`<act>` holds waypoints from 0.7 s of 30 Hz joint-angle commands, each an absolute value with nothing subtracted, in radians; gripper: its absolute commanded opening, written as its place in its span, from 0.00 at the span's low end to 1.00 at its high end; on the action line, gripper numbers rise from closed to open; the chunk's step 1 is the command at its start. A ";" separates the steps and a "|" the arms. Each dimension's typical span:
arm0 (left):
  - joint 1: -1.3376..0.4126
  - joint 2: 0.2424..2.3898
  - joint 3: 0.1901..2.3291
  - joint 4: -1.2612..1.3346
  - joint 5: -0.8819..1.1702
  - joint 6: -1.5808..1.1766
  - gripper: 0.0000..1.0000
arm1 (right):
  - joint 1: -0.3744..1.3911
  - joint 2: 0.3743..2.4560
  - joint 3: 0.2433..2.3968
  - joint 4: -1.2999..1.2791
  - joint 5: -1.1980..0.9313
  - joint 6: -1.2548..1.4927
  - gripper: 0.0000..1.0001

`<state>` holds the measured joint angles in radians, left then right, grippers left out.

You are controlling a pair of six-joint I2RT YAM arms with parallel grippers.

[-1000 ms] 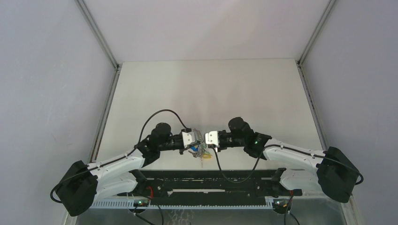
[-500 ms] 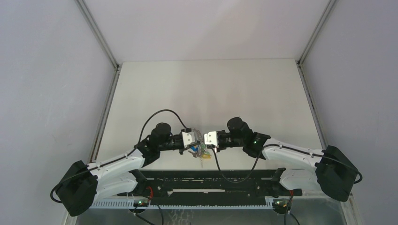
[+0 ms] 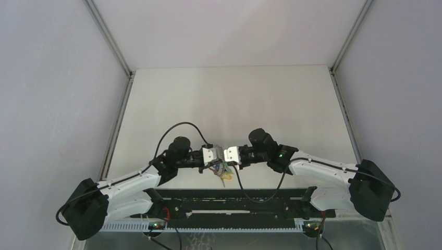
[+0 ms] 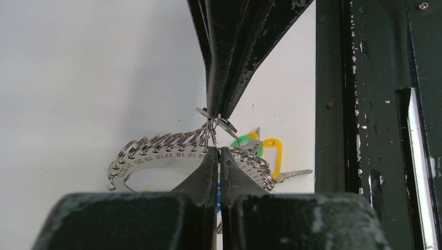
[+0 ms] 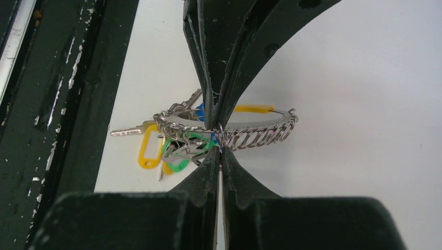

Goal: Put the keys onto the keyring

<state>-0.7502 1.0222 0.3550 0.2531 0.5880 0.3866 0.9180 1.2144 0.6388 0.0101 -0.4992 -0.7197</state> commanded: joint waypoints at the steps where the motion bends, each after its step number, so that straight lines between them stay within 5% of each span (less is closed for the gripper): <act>1: -0.754 1.013 0.394 0.302 0.654 0.410 0.00 | 0.934 1.225 0.689 0.001 -0.544 -0.739 0.00; 21: -0.754 0.967 0.332 0.389 0.693 0.434 0.00 | 0.884 1.228 0.689 0.034 -0.638 -0.712 0.00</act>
